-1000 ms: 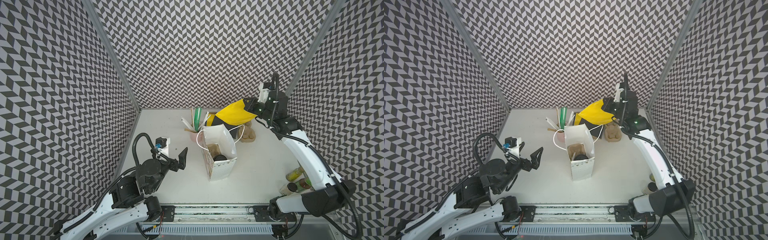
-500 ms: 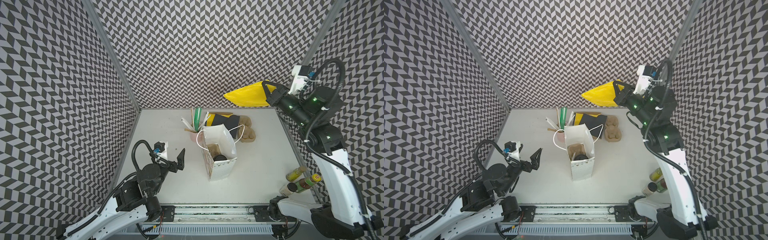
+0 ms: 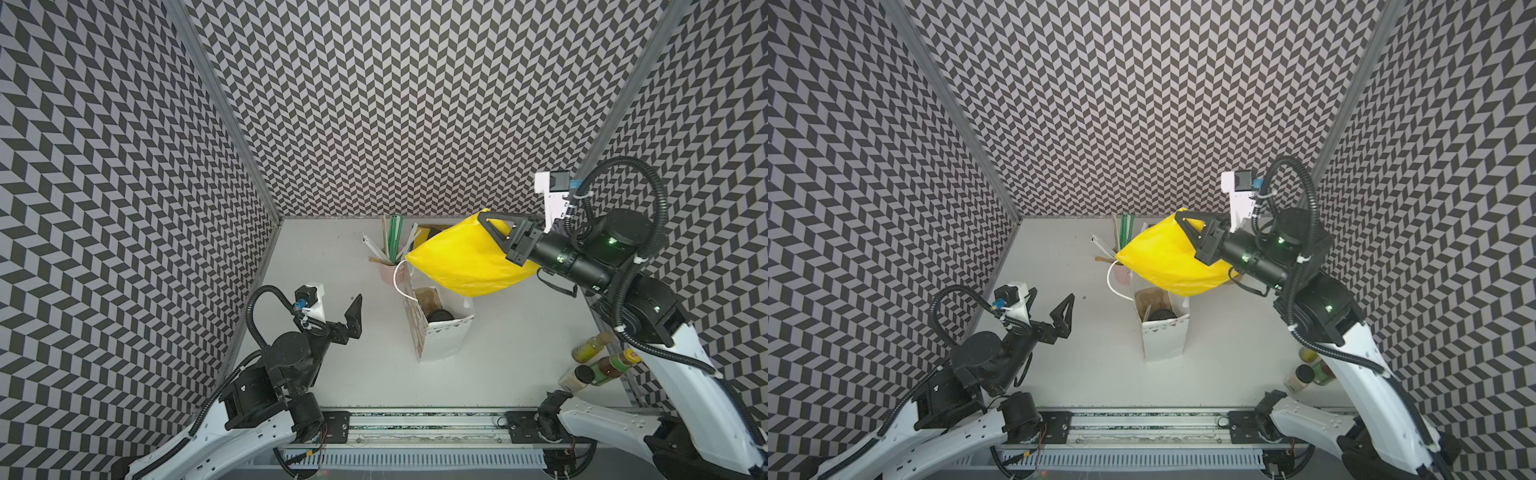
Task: Pack the takeout coffee
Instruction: 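Lower the yellow napkin down into the bag with the right gripper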
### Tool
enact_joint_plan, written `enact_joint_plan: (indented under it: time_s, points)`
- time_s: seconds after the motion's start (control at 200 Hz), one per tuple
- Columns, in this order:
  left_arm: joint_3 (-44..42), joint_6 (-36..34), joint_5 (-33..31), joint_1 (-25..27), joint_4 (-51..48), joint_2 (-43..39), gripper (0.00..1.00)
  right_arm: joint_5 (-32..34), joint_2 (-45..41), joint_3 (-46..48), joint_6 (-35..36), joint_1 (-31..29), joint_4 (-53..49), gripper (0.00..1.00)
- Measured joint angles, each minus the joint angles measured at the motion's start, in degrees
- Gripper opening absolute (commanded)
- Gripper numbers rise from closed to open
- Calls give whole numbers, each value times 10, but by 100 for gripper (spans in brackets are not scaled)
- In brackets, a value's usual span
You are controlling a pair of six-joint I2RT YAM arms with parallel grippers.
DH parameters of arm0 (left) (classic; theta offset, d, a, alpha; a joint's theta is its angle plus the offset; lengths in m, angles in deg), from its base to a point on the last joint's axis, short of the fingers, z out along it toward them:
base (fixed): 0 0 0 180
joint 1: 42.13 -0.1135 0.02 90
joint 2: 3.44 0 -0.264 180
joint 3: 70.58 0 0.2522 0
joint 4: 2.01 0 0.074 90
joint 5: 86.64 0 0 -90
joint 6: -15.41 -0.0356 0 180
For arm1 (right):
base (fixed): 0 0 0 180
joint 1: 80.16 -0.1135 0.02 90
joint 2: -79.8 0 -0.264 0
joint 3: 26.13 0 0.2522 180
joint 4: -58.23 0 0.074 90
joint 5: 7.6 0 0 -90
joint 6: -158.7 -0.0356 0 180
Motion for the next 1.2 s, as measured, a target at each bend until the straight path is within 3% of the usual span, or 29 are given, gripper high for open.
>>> enact_joint_plan:
  time_s: [0.245,0.531,0.956,1.197]
  points:
    - [-2,0,-3,0,0,-5,100,73,-3,65,4,-83,-4,0]
    - [-3,0,-3,0,0,-3,100,212,-2,152,2,-108,-5,0]
    - [-5,0,-2,0,1,-3,100,295,72,181,-12,-185,-23,0]
    - [-6,0,2,0,1,0,100,308,104,195,-37,-190,-49,0]
